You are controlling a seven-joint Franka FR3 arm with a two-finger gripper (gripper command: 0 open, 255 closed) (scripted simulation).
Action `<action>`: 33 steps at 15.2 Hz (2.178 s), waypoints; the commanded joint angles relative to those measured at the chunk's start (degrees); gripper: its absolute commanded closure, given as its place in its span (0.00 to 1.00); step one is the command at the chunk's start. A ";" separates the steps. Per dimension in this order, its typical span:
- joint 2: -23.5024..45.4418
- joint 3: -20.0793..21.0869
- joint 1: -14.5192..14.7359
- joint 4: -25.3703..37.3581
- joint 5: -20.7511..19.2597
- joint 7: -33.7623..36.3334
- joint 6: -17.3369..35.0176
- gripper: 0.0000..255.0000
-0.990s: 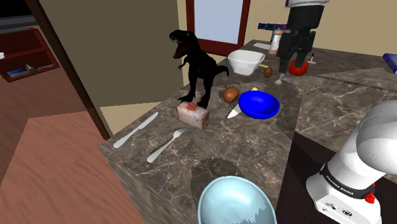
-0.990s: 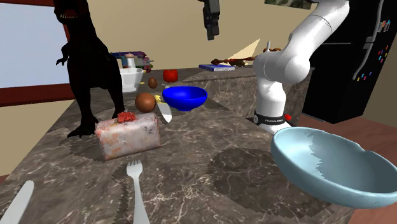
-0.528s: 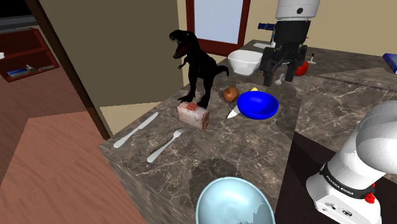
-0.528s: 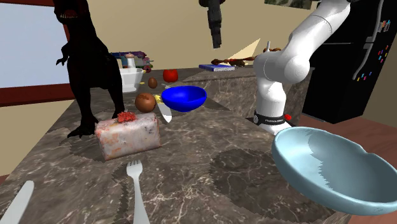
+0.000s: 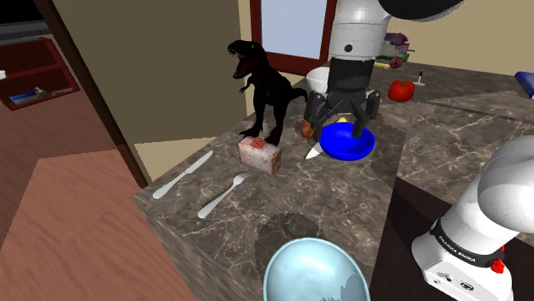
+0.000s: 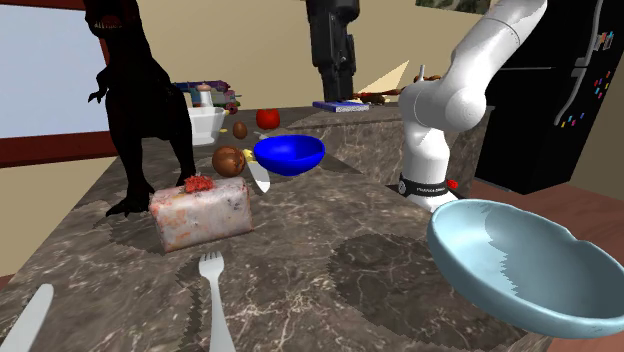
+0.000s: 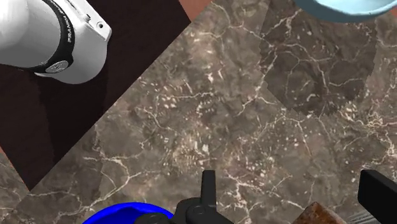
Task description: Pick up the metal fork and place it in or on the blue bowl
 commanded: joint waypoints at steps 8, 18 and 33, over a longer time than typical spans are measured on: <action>15.07 15.20 -4.89 5.93 2.63 24.07 13.92 0.00; 43.60 28.38 -10.44 19.92 -16.90 59.05 27.28 0.00; 58.49 23.55 -3.31 25.35 -30.39 74.25 33.28 0.00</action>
